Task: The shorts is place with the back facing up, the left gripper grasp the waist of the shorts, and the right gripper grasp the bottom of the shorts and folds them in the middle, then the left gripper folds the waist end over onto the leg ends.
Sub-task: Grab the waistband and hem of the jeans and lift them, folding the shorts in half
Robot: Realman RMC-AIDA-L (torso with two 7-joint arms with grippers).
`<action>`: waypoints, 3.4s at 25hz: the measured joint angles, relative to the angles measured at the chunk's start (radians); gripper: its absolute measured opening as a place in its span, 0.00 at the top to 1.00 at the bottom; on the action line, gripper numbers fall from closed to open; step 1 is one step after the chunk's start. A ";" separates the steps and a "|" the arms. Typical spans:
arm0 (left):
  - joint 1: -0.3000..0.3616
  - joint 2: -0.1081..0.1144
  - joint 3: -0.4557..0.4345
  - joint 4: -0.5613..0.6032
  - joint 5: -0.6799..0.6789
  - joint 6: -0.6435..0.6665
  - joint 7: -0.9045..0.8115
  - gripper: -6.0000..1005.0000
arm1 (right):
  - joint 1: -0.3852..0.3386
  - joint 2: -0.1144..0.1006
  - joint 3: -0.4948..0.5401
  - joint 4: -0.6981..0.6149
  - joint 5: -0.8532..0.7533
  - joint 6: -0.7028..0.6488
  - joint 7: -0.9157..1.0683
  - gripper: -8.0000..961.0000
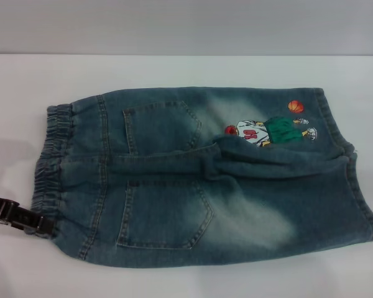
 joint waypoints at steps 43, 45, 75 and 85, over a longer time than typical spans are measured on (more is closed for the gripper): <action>-0.038 -0.014 0.007 0.043 0.029 0.031 -0.004 0.37 | -0.005 0.000 0.004 0.000 0.002 -0.004 0.000 0.37; -0.038 -0.014 0.009 0.043 0.029 0.030 -0.003 0.45 | -0.007 0.000 0.005 0.000 0.004 -0.005 0.000 0.37; -0.057 -0.006 0.012 0.039 0.040 0.033 -0.018 0.94 | -0.005 -0.001 0.006 0.000 0.008 -0.007 0.000 0.37; -0.066 -0.003 0.019 0.036 0.043 0.037 -0.023 0.78 | -0.005 -0.001 0.006 0.000 0.009 -0.004 0.000 0.37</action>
